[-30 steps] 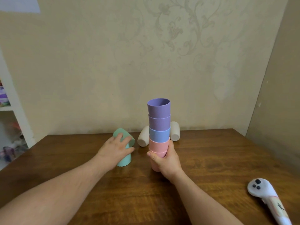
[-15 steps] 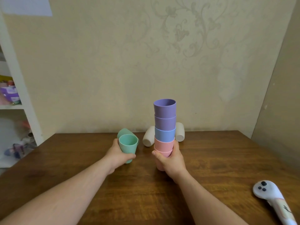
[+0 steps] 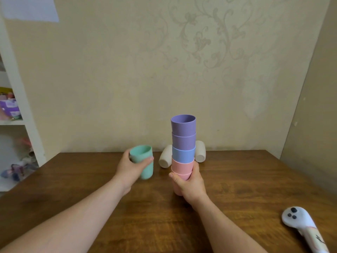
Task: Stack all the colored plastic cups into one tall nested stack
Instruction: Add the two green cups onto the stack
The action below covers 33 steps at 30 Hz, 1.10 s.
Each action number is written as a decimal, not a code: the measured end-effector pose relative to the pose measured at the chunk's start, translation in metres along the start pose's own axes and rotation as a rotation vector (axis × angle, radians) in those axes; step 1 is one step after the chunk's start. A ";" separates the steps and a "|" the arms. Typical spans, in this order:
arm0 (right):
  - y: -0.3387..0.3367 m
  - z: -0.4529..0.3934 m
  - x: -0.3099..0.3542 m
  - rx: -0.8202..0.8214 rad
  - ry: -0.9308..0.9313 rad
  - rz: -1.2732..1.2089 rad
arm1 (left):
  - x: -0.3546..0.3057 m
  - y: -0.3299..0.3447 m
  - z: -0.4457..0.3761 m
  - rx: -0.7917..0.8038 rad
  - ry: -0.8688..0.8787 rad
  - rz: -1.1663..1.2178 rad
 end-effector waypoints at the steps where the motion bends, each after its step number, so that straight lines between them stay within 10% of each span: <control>1: 0.000 0.000 0.000 -0.001 0.002 -0.004 | -0.022 -0.001 0.000 -0.048 0.046 0.092; 10: 0.000 0.002 0.002 0.021 0.013 -0.041 | -0.213 0.032 0.011 0.116 0.411 0.196; 33: 0.002 0.001 0.003 0.022 -0.012 -0.045 | -0.165 0.091 0.009 0.212 0.460 -0.026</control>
Point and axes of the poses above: each hand's wrist, its own z-axis away from the middle knuckle, its own y-axis out of the palm, x = y × z, the point moved 3 cm from there along -z, towards the middle knuckle, and after that the axes turned 7 degrees about -z, right-handed, at the moved point
